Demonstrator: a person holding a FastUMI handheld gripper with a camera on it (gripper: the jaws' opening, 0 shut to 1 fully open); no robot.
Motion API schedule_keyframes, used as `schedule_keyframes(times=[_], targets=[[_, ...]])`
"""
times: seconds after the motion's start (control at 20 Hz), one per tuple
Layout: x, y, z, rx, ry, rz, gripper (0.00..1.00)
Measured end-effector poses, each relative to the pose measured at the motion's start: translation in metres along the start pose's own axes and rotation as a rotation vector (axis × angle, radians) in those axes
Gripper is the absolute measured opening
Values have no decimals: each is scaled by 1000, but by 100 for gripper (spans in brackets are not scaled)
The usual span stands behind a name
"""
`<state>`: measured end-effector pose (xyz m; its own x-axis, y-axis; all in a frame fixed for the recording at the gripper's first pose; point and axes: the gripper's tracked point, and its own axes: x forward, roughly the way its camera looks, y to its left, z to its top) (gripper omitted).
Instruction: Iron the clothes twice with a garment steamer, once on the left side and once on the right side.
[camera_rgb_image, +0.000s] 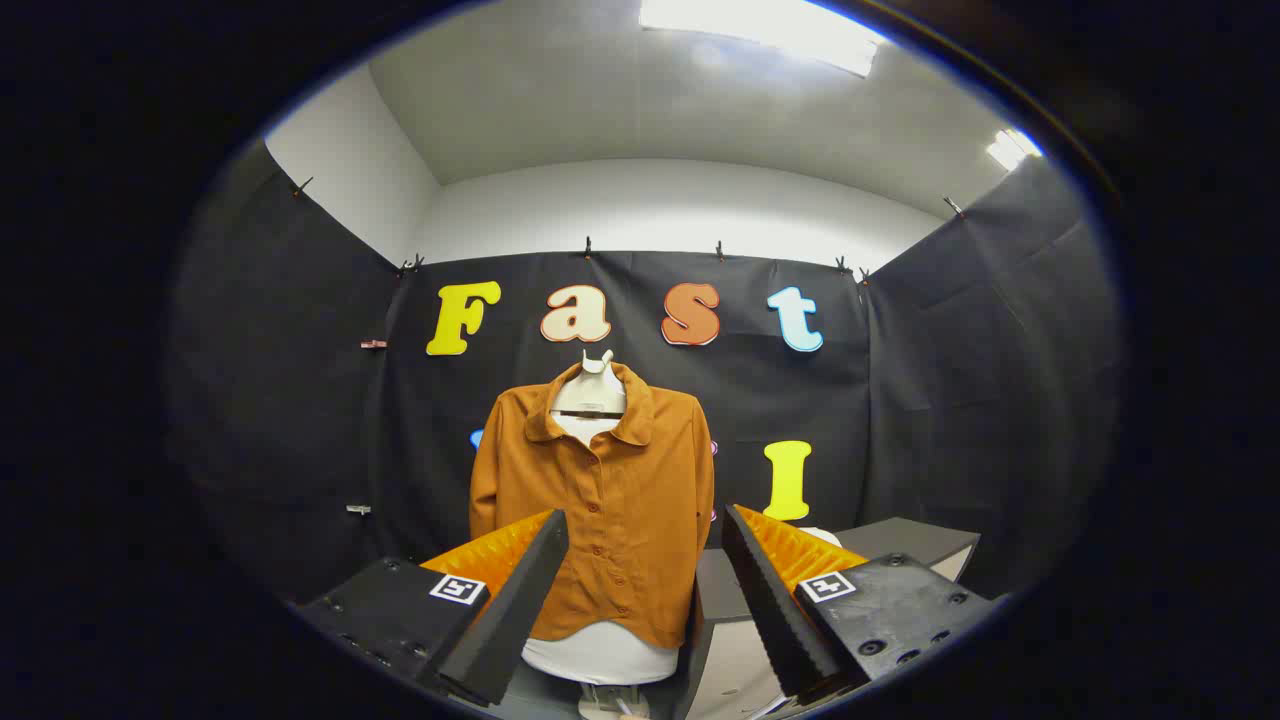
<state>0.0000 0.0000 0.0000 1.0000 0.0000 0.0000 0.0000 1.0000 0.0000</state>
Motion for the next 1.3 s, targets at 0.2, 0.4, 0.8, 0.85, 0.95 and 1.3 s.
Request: schedule_keyframes(times=[0.2,0.4,0.8,0.85,0.95,1.3], targets=[[0,0,-1,2,1,2,98],[1,-1,2,-4,-5,-3,98],[2,1,-4,-5,7,-14,98],[3,3,-4,-8,8,-14,98],[4,9,-5,-16,11,-17,98],[5,19,-8,-21,16,-58,98]])
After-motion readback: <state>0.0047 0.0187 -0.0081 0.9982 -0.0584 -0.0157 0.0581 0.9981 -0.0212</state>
